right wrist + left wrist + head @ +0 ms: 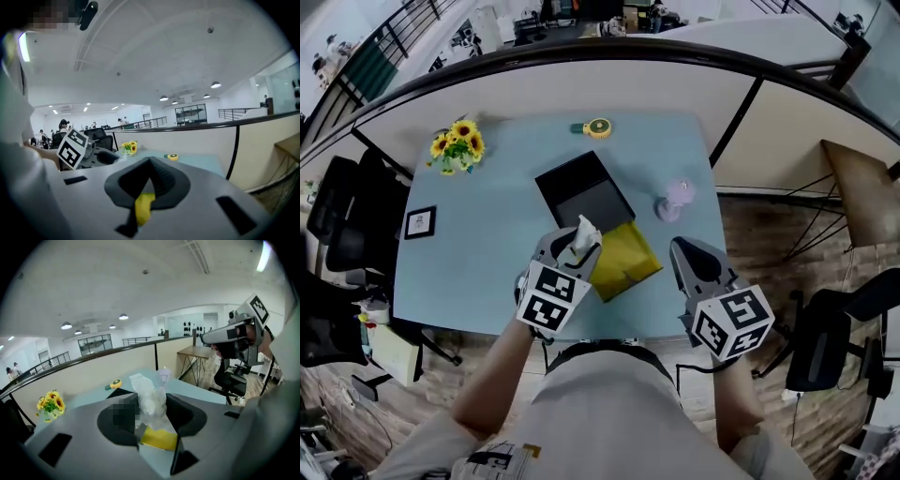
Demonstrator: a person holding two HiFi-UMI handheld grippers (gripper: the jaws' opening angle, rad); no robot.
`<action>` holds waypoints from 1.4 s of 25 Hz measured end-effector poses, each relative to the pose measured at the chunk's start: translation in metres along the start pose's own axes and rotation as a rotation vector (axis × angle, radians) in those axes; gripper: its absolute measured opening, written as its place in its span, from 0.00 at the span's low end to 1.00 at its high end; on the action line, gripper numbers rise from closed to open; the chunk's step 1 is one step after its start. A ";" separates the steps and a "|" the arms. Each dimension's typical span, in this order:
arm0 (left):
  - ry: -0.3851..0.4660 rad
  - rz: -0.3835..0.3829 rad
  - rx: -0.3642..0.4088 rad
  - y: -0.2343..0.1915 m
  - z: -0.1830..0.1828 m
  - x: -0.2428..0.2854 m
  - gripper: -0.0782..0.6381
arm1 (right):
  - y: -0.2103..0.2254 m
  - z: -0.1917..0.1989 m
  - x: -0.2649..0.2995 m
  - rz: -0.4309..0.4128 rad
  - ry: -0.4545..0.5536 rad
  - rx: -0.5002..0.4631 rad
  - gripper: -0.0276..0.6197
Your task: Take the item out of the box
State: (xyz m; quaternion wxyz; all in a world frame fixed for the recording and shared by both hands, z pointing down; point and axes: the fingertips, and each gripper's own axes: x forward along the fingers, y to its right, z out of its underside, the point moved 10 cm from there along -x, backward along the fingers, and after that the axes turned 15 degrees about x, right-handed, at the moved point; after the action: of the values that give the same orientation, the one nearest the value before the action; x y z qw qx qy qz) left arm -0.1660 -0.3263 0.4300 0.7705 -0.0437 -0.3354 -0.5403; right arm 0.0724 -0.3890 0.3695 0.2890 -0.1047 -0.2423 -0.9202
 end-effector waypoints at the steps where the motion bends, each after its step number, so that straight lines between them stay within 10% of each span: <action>1: 0.025 -0.020 0.002 -0.006 -0.006 -0.011 0.36 | -0.005 -0.006 -0.004 -0.003 0.018 -0.003 0.05; 16: 0.227 -0.210 0.080 -0.048 -0.050 -0.127 0.37 | -0.054 -0.072 -0.050 -0.030 0.239 -0.068 0.05; 35: 0.263 -0.230 0.052 -0.055 -0.055 -0.133 0.38 | -0.042 -0.067 -0.041 0.005 0.173 -0.097 0.05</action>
State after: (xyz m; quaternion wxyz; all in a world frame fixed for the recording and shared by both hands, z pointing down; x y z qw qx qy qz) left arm -0.2129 -0.2656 0.2964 0.7417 0.0861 -0.2483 -0.6171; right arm 0.0776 -0.3734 0.2821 0.3059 -0.0391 -0.1715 -0.9357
